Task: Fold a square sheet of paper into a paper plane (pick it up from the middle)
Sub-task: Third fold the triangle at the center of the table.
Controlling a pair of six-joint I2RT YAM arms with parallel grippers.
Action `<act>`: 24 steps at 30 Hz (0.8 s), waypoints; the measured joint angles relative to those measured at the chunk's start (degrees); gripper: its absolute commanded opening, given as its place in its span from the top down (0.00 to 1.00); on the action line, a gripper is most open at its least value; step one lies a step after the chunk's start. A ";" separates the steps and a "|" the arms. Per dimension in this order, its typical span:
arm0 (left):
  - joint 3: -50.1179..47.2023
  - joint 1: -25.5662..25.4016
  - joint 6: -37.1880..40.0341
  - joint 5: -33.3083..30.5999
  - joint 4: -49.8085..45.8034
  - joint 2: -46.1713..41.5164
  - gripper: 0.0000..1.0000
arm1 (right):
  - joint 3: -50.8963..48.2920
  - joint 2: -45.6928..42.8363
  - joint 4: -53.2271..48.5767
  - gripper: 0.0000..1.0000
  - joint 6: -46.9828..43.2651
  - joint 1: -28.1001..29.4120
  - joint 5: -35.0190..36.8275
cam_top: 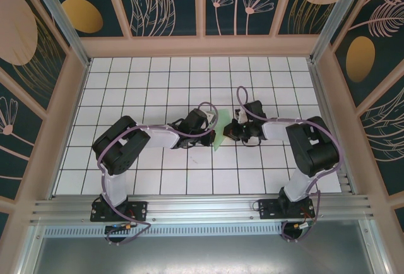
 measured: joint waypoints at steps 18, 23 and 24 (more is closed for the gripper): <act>0.00 -0.02 0.17 -0.24 -0.04 0.00 1.00 | 0.09 -3.78 -0.04 0.88 -1.49 -2.80 -0.07; 0.00 -0.02 0.15 -0.26 -0.04 0.00 1.00 | 0.39 -2.80 -0.02 0.89 -1.53 -3.34 -0.52; 0.00 -0.02 0.15 -0.26 -0.04 0.00 1.00 | 0.55 -2.36 -0.04 0.88 -1.60 -3.32 -0.66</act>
